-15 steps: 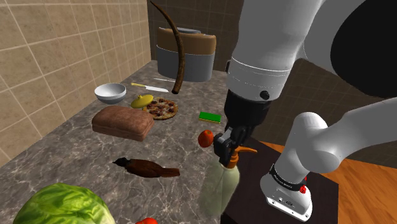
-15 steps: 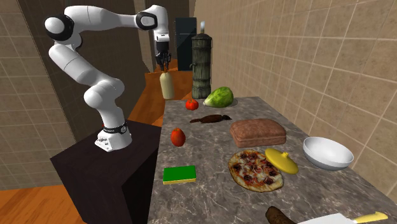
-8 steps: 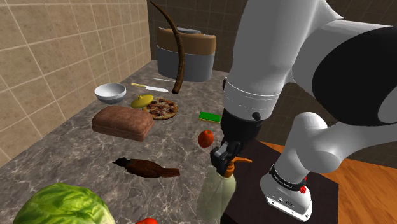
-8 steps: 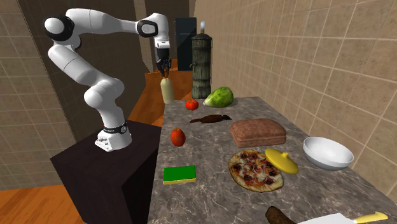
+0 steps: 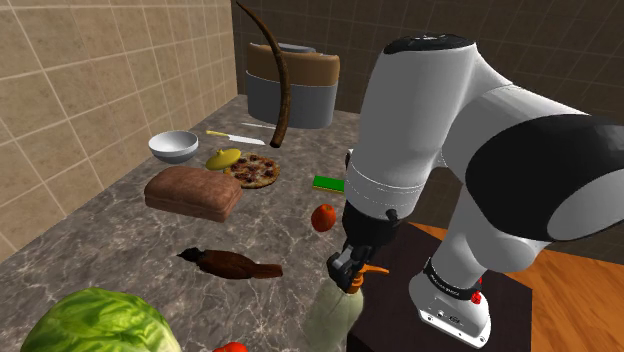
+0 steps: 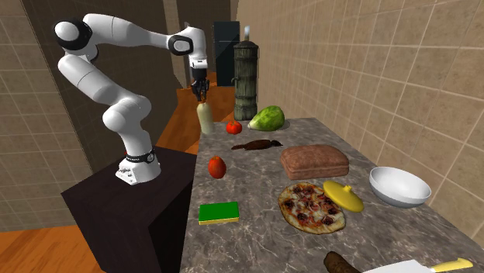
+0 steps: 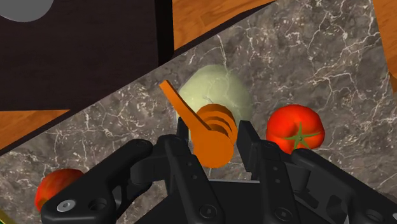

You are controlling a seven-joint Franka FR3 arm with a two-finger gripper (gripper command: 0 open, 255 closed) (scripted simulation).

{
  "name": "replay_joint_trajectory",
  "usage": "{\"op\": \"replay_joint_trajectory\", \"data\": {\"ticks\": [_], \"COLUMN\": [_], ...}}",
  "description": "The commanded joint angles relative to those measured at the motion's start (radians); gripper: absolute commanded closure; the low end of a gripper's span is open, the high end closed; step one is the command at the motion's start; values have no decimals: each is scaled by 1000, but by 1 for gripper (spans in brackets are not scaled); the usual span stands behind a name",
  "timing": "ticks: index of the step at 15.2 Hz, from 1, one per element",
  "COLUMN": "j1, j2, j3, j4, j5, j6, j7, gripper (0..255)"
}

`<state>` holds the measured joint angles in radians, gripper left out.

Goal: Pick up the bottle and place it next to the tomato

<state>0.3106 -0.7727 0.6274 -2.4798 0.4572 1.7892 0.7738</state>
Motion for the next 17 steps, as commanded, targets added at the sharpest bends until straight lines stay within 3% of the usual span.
{"op": "replay_joint_trajectory", "data": {"ticks": [1,10,17], "j1": [0,6,6], "j2": [7,36,38], "j3": [12,68,71], "j4": [-19,-115,-120], "j5": [8,48,50], "j6": [28,154,161], "j7": [-2,-11,-12], "gripper": [255,255,255]}}
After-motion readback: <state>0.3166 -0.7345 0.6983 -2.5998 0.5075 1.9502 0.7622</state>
